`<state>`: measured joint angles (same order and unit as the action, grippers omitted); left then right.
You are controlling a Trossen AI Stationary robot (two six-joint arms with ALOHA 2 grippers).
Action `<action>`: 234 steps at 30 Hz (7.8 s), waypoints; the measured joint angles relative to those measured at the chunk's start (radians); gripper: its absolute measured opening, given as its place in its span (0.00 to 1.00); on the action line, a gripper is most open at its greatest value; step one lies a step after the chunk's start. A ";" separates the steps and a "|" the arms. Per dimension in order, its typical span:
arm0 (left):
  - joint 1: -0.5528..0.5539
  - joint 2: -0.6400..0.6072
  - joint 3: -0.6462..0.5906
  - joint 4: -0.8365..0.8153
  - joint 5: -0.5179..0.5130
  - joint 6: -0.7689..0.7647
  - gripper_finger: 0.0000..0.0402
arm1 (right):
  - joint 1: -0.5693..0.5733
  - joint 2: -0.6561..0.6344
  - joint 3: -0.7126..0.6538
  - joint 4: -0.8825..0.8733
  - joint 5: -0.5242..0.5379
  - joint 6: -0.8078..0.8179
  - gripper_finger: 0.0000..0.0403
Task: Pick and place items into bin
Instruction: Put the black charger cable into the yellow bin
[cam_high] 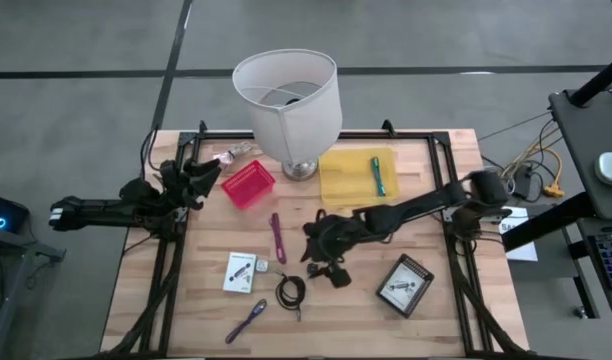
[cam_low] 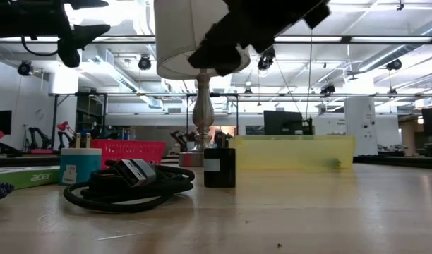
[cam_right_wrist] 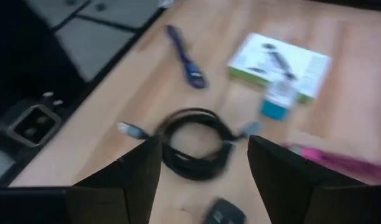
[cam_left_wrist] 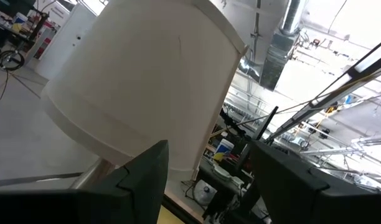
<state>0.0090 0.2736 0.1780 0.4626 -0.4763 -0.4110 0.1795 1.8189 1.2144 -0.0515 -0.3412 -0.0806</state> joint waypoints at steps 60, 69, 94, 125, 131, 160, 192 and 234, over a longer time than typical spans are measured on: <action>0.000 0.065 -0.009 -0.001 0.000 -0.001 0.52 | 0.079 0.356 0.237 -0.136 0.000 -0.682 0.44; 0.000 0.065 -0.010 -0.001 0.000 -0.002 0.52 | 0.089 0.361 0.237 -0.134 0.002 -0.705 0.35; 0.000 0.064 -0.010 0.000 0.000 -0.001 0.52 | 0.095 0.392 0.238 -0.130 0.002 -0.524 0.03; 0.000 0.064 -0.010 0.000 0.000 -0.002 0.52 | 0.071 0.186 0.235 -0.233 0.180 -0.416 0.02; 0.000 0.058 -0.010 -0.001 0.000 -0.003 0.52 | 0.055 0.114 0.235 -0.262 0.289 -0.391 0.02; 0.000 0.051 -0.010 0.000 0.000 -0.001 0.52 | -0.133 -0.045 0.219 -0.574 0.431 -0.023 0.02; 0.000 0.003 -0.040 0.000 0.000 -0.002 0.52 | -0.224 -0.523 -0.414 -0.199 0.641 0.398 0.02; 0.000 -0.017 -0.041 0.000 0.000 -0.002 0.52 | -0.668 -0.336 -0.428 -0.061 0.516 0.717 0.02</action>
<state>0.0090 0.2569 0.1368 0.4629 -0.4759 -0.4133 -0.4881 1.4824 0.7868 -0.1127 0.1749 0.6365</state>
